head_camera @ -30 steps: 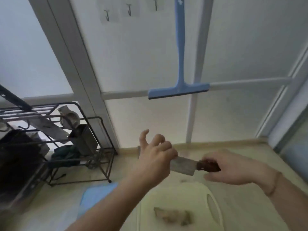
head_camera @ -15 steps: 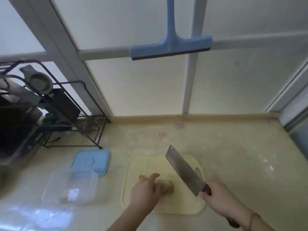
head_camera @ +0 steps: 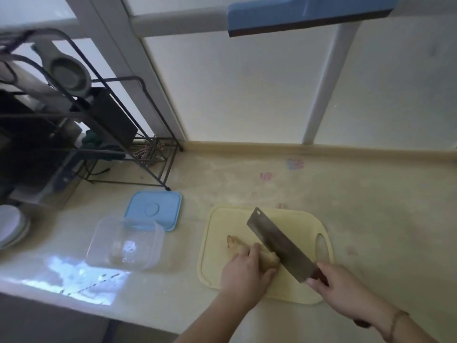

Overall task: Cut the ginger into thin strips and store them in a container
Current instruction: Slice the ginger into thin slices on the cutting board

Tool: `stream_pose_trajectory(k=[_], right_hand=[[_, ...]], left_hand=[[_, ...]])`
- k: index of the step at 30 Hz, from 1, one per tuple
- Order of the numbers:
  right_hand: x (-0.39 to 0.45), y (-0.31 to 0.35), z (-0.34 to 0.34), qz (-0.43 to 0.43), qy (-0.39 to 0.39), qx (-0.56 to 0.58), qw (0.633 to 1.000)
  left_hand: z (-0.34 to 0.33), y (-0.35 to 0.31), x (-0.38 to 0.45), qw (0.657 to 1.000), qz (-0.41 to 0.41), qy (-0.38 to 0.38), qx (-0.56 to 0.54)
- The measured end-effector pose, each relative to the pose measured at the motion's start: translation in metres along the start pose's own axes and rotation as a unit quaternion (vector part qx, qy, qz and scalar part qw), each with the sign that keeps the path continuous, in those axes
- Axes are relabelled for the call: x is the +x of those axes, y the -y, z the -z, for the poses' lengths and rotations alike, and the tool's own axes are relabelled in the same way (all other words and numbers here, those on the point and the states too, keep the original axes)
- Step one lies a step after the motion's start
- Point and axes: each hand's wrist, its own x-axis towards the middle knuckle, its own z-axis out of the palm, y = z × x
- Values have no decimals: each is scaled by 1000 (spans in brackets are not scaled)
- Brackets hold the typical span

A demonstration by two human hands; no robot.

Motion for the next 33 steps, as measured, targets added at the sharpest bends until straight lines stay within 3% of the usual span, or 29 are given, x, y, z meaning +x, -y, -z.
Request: stream_pose_trajectory(k=[3, 7, 9, 14, 17, 22, 29, 33], right_hand=[[-9, 5, 1, -23, -19, 60, 998], [-20, 9, -7, -27, -133, 61, 989], [-25, 17, -18, -30, -148, 102, 983], [-30, 35, -35, -74, -125, 183, 972], [-26, 32, -47, -103, -91, 204, 969], [-22, 39, -67, -96, -29, 268, 958], [-33, 53, -59, -110, -24, 416, 902], [-52, 51, -51, -90, -25, 409, 908]], left_hand=[[-5, 6, 5, 998, -59, -4, -18], [-16, 20, 5, 986, -112, -31, -122], [-19, 26, -1, 978, -125, -40, -160], [-25, 28, -14, 965, -73, -56, -246], [-28, 25, -19, 940, -19, -67, -334], [-33, 20, -17, 934, -1, -72, -349], [-32, 12, -13, 924, -10, -65, -376], [-36, 15, -13, 918, 5, -65, -392]])
